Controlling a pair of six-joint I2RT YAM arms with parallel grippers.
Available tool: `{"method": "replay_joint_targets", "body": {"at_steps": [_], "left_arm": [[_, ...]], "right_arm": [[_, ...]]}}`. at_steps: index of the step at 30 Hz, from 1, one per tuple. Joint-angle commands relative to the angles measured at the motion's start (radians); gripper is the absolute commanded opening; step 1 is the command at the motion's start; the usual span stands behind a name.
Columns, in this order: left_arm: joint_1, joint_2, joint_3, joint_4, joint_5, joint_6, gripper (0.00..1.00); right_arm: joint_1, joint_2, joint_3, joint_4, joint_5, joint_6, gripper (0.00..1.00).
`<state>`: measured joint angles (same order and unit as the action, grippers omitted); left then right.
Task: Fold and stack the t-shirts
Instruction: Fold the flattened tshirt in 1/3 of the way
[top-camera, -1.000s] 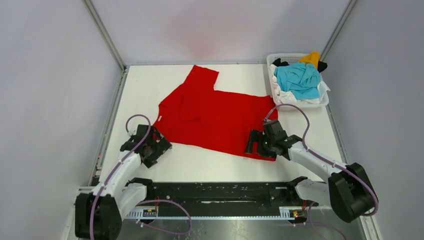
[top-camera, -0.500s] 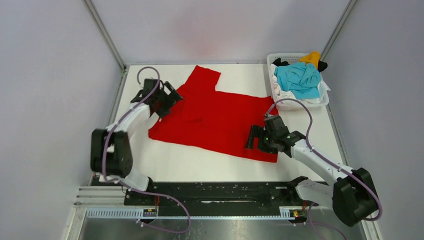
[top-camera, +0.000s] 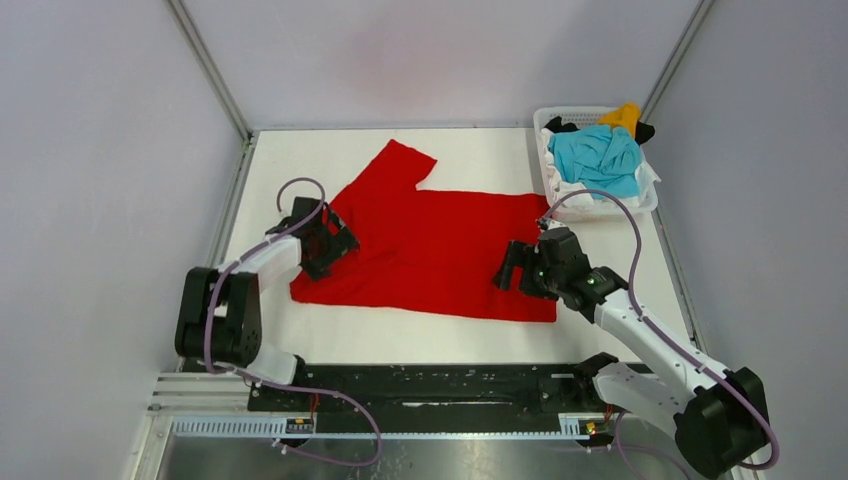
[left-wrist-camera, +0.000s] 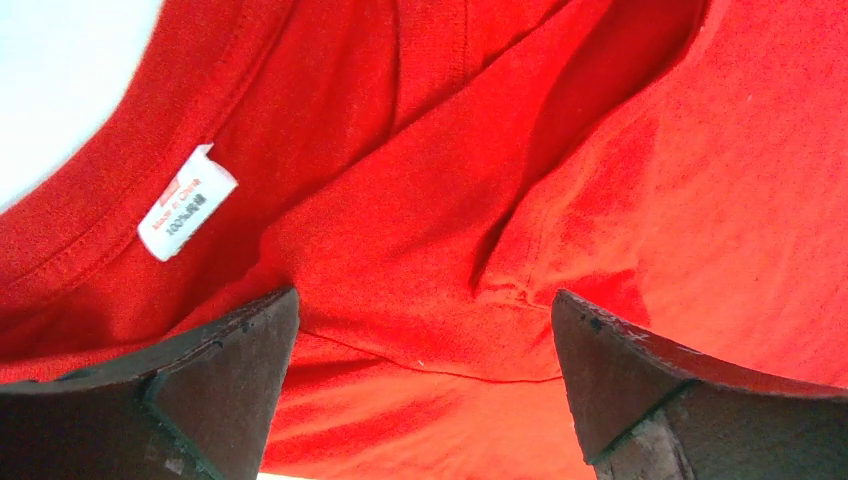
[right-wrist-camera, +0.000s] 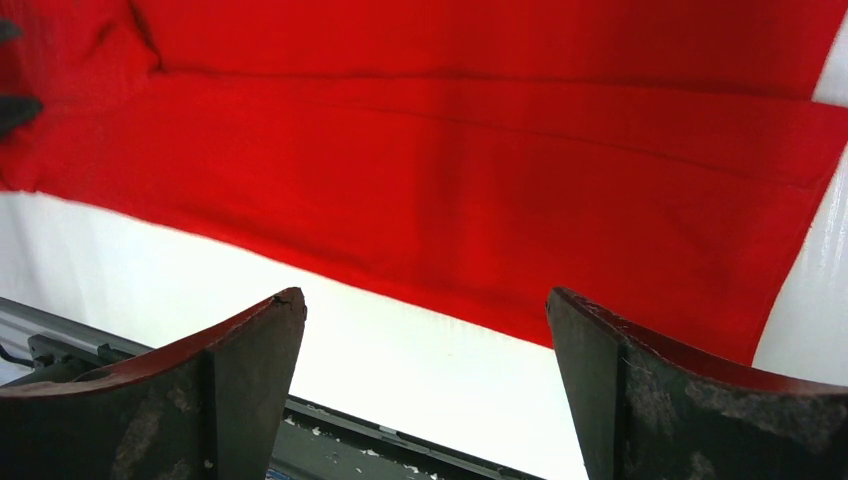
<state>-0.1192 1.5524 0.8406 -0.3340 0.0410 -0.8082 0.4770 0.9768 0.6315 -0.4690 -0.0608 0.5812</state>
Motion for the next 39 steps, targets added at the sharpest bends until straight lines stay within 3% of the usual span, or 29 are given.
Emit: {"method": "replay_joint_targets", "body": {"at_steps": [1,7,12,20,27,39], "left_arm": [[0.004,-0.144,-0.181,-0.13,-0.08,0.009,0.99],[0.003,-0.362,-0.318,-0.245,-0.076,-0.033,0.99],[0.002,-0.516,-0.262,-0.297,-0.055,-0.031,0.99],[-0.06,-0.389,-0.133,-0.265,-0.031,-0.021,0.97],[-0.111,-0.201,-0.071,-0.237,-0.037,-0.016,0.62],[-0.126,-0.114,-0.069,-0.18,-0.036,-0.037,0.22]], "right_arm": [[0.008,-0.014,0.037,0.005,0.037,-0.022,1.0],[0.008,-0.007,0.048,0.01,0.033,-0.045,0.99],[0.008,-0.006,0.044,0.022,0.021,-0.049,0.99],[0.008,0.003,0.042,0.025,0.054,-0.05,0.99],[0.008,0.01,0.053,0.016,0.087,-0.046,1.0],[0.007,0.019,0.04,0.004,0.105,-0.044,0.99]]}}
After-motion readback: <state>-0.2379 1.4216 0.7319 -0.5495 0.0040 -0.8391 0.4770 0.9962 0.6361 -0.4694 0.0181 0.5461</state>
